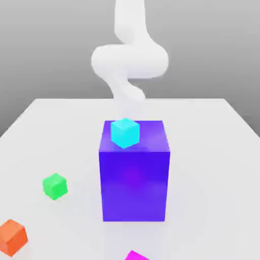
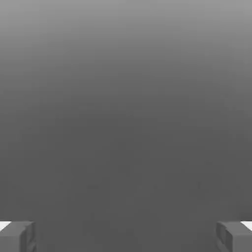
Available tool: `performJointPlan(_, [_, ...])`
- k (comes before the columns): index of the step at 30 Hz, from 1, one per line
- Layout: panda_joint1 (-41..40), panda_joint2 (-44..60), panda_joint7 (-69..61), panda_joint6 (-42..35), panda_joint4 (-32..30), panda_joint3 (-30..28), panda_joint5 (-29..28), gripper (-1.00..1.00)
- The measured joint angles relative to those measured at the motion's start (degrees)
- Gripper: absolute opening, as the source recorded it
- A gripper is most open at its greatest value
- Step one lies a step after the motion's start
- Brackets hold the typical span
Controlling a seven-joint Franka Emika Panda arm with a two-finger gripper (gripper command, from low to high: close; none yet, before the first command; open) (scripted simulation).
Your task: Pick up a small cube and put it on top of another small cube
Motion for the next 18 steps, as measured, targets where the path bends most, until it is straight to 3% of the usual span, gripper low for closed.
performJointPlan(18, [-2.05,37.74,17.62,11.14,0.77,2.95,0.98,0.0])
